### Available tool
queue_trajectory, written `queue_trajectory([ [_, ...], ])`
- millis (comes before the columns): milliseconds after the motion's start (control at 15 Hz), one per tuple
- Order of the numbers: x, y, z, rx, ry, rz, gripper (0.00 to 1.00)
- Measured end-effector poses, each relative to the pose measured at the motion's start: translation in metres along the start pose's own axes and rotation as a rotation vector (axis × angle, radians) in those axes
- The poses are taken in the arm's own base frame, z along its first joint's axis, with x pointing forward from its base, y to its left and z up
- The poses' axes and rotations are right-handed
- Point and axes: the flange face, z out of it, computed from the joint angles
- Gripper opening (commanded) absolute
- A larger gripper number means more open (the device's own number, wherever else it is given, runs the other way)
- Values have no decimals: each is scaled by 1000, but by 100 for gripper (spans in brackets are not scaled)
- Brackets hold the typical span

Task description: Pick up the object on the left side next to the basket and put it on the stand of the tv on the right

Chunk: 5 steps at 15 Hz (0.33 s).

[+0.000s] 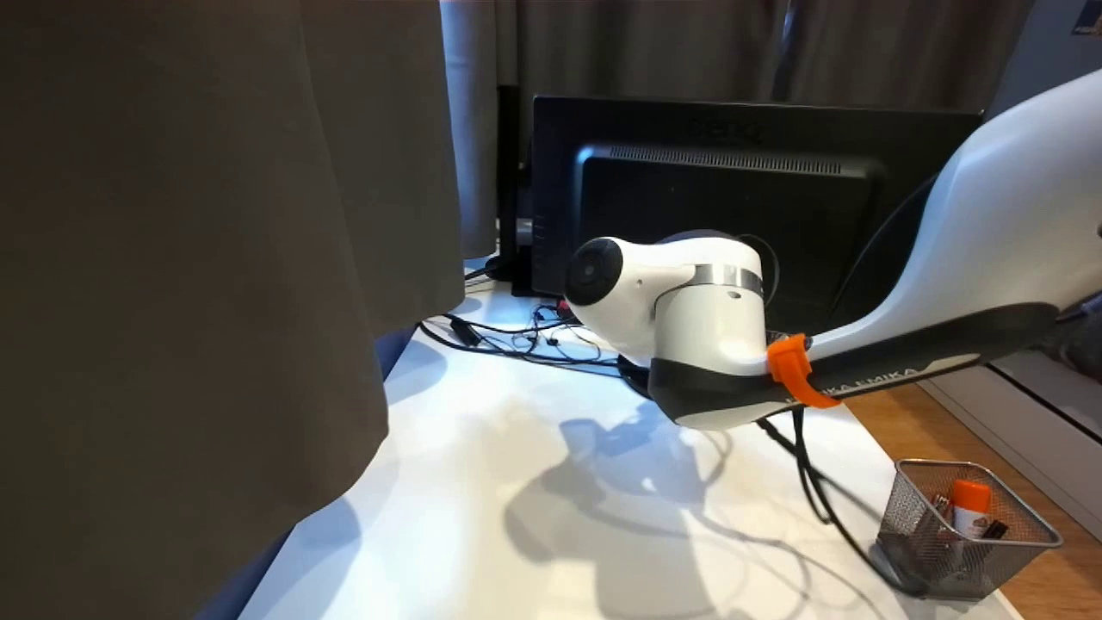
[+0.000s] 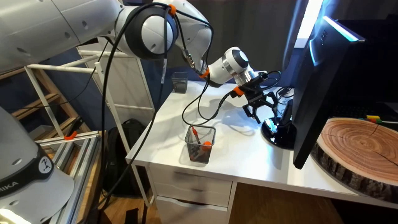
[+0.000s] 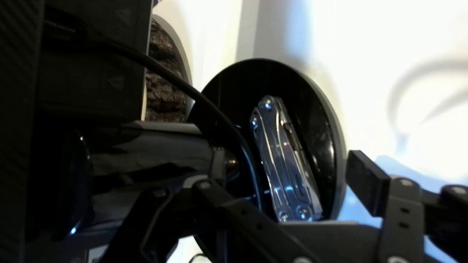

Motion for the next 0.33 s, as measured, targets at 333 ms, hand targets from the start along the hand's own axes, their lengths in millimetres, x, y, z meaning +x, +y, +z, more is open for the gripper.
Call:
queue_trajectory([
  [333,15,-3,-81,132,169,11,100],
])
